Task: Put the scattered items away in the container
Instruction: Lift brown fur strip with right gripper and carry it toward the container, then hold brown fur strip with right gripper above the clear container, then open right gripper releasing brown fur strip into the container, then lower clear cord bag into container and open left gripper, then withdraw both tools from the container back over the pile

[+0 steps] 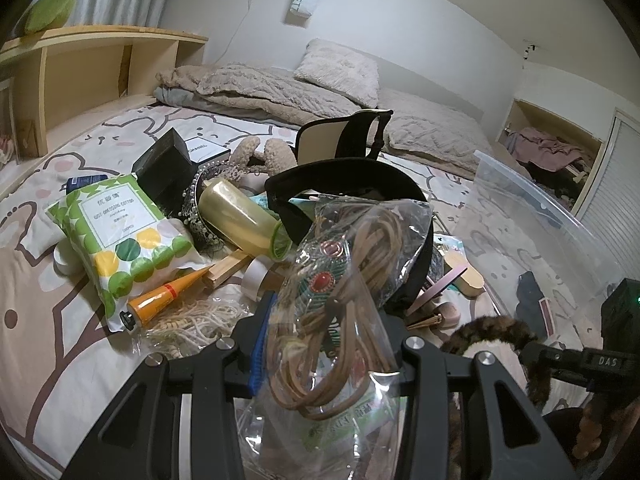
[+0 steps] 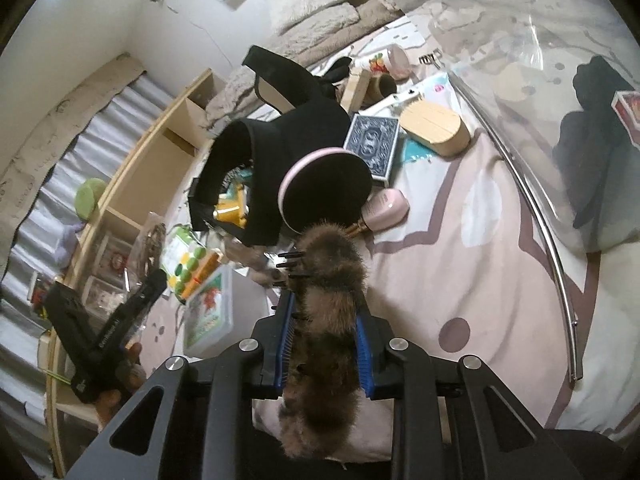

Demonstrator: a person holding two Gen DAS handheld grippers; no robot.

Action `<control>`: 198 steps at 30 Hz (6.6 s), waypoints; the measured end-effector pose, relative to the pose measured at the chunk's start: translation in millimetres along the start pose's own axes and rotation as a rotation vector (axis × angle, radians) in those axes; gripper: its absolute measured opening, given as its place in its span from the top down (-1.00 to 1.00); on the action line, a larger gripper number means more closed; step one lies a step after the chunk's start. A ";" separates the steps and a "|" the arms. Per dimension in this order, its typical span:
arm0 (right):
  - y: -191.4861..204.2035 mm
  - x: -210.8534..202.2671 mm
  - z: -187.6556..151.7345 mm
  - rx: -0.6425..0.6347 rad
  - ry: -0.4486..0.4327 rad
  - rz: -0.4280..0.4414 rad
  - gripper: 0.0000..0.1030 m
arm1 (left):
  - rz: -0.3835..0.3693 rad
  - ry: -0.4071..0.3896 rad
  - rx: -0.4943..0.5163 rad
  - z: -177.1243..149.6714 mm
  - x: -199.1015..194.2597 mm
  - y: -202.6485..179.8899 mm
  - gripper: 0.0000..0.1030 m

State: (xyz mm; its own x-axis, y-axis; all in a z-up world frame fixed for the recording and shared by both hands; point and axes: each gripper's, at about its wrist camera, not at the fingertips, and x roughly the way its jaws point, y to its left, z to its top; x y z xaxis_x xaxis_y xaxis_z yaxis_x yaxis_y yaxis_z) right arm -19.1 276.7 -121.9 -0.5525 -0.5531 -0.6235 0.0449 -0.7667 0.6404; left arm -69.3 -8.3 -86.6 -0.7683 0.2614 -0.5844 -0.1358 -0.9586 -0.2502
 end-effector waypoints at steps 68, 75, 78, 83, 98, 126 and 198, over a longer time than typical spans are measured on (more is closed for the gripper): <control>-81.1 -88.7 265.0 0.117 -0.122 -0.330 0.46 | -0.321 -0.155 0.290 94.1 11.4 -213.0 0.19; -89.8 -60.0 280.1 0.118 -0.028 -0.323 0.46 | -0.309 -0.144 0.295 95.3 20.8 -219.5 0.19; -89.4 -51.5 287.7 0.095 0.012 -0.321 0.46 | -0.305 -0.143 0.293 95.2 22.1 -220.2 0.19; -95.1 -28.5 293.6 0.034 0.100 -0.350 0.46 | -0.295 -0.125 0.287 96.0 34.9 -224.1 0.19; -125.5 -40.8 294.8 0.035 0.059 -0.427 -1.00 | -0.300 -0.099 0.324 96.1 45.9 -256.6 0.19; -57.8 -142.5 204.2 -0.258 -0.184 -0.414 -1.00 | -0.351 0.068 0.419 150.6 77.0 -348.5 0.19; -59.0 -127.9 184.9 -0.270 -0.222 -0.490 -1.00 | -0.134 0.198 0.450 134.0 98.6 -327.4 -1.00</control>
State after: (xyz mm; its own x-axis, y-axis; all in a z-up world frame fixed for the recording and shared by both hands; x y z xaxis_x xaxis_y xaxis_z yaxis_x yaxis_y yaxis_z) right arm -105.0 452.9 3.0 -0.7216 -0.0556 -0.6901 -0.0648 -0.9870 0.1472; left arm -184.4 316.2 41.1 -0.5980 0.3598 -0.7162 -0.5146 -0.8575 -0.0012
